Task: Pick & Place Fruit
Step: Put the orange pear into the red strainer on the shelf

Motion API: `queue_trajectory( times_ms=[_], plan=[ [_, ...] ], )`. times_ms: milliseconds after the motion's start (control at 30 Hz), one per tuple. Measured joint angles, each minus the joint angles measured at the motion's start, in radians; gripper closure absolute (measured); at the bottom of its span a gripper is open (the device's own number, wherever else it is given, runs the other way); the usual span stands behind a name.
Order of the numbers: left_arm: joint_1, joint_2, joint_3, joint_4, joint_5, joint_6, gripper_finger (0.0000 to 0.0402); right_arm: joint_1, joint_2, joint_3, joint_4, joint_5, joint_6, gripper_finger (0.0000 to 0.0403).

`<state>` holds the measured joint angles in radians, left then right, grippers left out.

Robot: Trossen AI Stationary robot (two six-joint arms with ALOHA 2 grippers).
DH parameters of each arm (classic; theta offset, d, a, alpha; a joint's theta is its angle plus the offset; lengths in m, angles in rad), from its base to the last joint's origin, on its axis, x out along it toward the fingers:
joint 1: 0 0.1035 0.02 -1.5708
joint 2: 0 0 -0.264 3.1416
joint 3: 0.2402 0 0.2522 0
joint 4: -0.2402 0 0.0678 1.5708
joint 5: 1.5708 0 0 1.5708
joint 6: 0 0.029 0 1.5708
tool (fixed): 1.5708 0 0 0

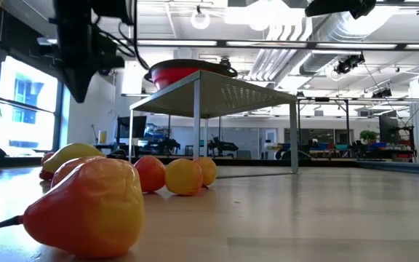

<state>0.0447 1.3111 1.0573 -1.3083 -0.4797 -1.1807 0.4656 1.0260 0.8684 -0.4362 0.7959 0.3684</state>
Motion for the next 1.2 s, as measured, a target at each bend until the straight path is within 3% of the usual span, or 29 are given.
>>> queue_trajectory(
  times_ms=[200, 367, 767, 933, 1200],
  plan=[
    [0.061, 0.075, 0.0, 0.021, 0.01, 0.001, 0.0402, 0.034, -0.003, 0.0, -0.002, -0.01, -0.004, 0.0401],
    [0.06, 0.109, -0.056, 0.131, 0.002, 0.126, 0.0402, 0.051, -0.003, 0.0, -0.002, -0.009, -0.004, 0.0401],
    [0.06, -0.006, -0.346, 0.388, -0.063, 0.155, 0.0402, 0.051, -0.003, 0.0, 0.007, 0.044, 0.0, 0.0401],
    [0.06, -0.019, -0.401, 0.406, -0.084, 0.125, 0.0402, 0.051, -0.003, 0.0, 0.007, 0.044, 0.0, 0.0401],
    [0.06, -0.018, -0.439, 0.4, -0.014, 0.085, 0.0402, 0.051, -0.003, 0.0, 0.006, 0.044, 0.0, 0.04]
  ],
)
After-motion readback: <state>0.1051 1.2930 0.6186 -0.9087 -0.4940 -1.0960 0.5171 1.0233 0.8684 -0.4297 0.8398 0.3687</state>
